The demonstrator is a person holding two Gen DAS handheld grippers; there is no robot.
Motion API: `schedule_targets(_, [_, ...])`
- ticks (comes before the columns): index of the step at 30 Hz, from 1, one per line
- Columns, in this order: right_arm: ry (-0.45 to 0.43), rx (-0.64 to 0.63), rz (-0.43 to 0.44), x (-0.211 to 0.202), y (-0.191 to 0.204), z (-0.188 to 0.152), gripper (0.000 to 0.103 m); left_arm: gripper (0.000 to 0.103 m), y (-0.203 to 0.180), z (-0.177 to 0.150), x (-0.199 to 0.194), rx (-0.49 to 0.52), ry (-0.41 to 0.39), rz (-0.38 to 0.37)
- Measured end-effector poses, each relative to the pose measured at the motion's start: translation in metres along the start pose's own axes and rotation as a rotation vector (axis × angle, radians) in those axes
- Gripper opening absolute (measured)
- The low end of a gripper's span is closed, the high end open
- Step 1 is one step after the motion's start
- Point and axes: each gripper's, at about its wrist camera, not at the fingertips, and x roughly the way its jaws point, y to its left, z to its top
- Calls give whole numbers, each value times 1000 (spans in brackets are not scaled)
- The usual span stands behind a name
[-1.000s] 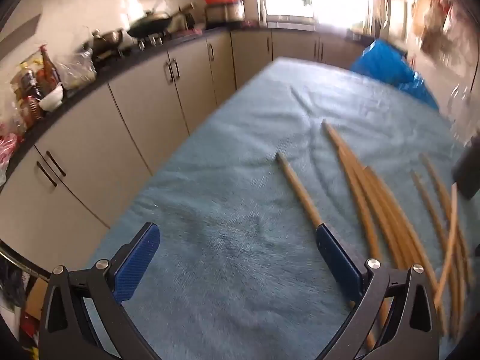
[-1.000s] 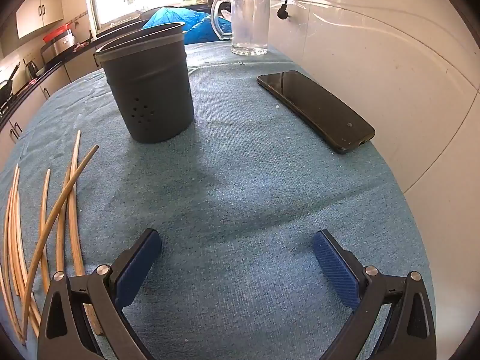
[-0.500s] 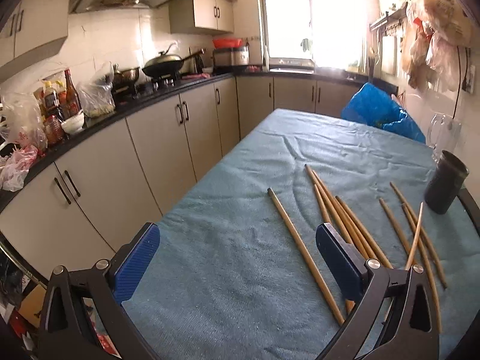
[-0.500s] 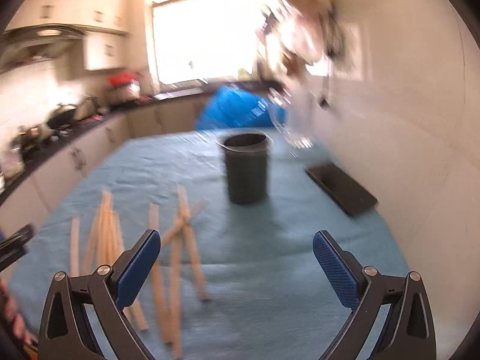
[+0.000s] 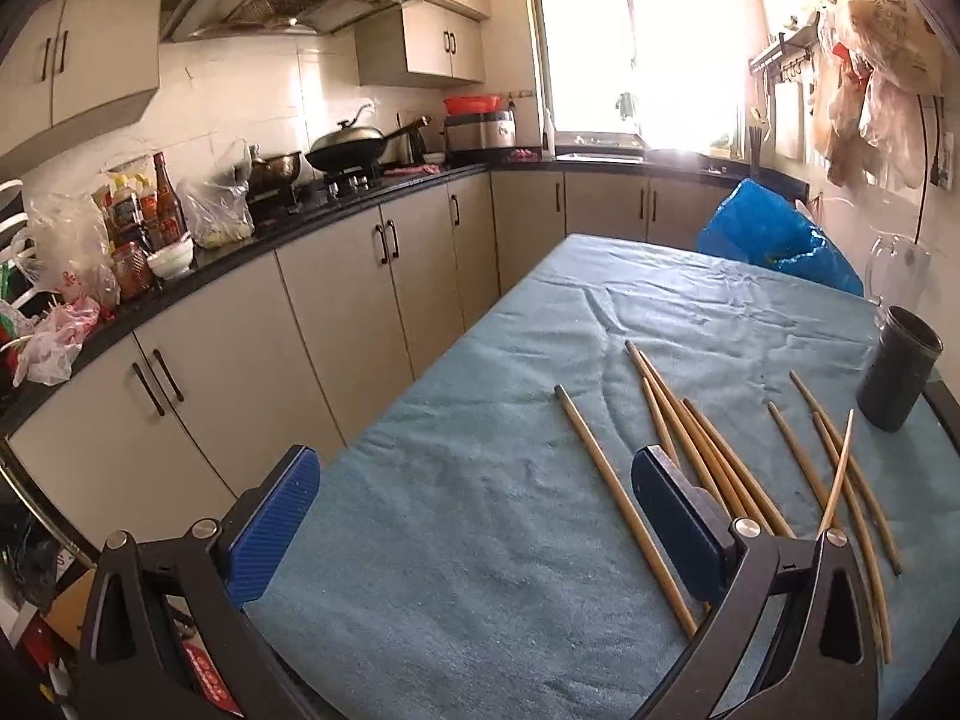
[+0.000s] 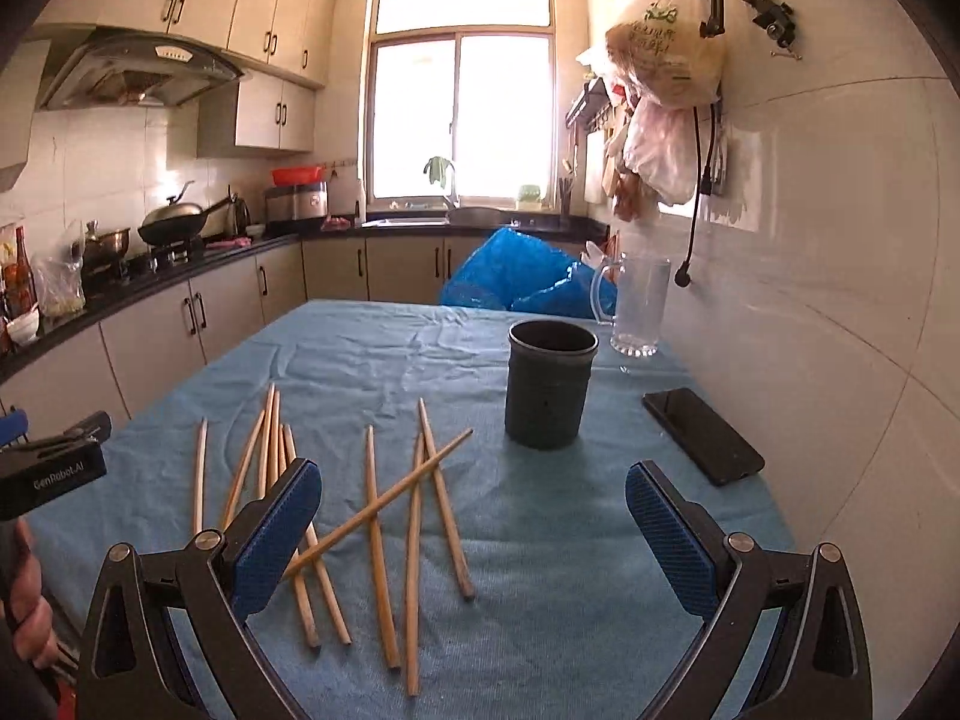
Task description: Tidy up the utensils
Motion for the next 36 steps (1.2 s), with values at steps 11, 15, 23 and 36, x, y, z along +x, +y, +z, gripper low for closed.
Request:
schedule_targets(11, [16,3,9,1,-3,-3,103,103,-4,-5,9,9,34,-1])
schedule_targets(15, [22,4,7,2,-3,-3,103,103,-4,-6,12,6,43,-3])
schedule_targets(23, [35,1,9,4,-1,-3,103,103,-6,-7,14,12,47,1])
schedule_targets(36, [39,-5,13,4,0,-6,103,103,-8,-10,15,17,52,1])
